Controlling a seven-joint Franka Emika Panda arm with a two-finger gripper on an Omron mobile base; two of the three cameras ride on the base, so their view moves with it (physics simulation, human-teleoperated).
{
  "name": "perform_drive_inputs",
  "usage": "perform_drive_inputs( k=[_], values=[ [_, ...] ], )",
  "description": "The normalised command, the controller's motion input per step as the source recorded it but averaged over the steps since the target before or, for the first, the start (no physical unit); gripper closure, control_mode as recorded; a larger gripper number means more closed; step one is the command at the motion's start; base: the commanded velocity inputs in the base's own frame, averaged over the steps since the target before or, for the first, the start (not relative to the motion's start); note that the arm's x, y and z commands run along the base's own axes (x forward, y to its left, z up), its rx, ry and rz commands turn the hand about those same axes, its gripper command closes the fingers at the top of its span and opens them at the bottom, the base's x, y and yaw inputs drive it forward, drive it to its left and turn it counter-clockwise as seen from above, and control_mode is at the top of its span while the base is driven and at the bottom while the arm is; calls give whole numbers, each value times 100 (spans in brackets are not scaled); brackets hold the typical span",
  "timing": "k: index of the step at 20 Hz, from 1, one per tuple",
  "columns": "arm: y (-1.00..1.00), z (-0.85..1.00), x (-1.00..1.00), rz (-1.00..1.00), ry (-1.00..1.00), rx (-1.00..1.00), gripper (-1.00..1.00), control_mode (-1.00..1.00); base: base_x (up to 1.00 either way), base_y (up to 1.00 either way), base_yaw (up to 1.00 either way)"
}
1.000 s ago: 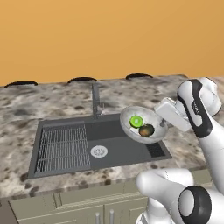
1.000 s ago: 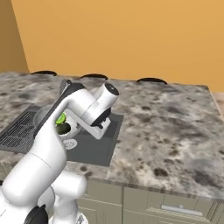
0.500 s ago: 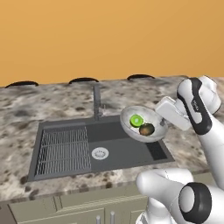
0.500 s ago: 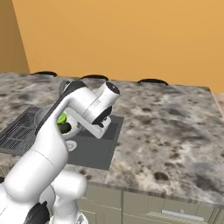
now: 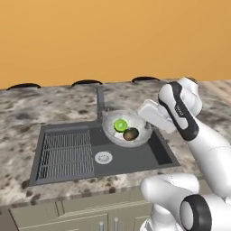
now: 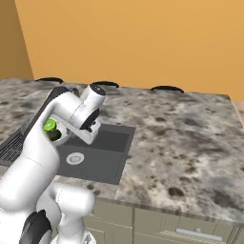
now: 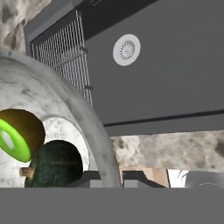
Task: Dump the kiwi and squash from the bowl so the bowl can be washed. Place the bowl in the sink after clearing the leftovers.
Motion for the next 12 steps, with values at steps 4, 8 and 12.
perform_drive_inputs(
  k=[4, 8, 12],
  values=[
    [100, 0, 50, 0, 0, -17, 100, -100, 0, 0, 0],
    [100, -2, 63, 0, 0, -31, 100, -100, 0, 0, 0],
    [90, -17, 48, -1, 4, -40, 100, -100, 0, 0, 0]
  ],
)
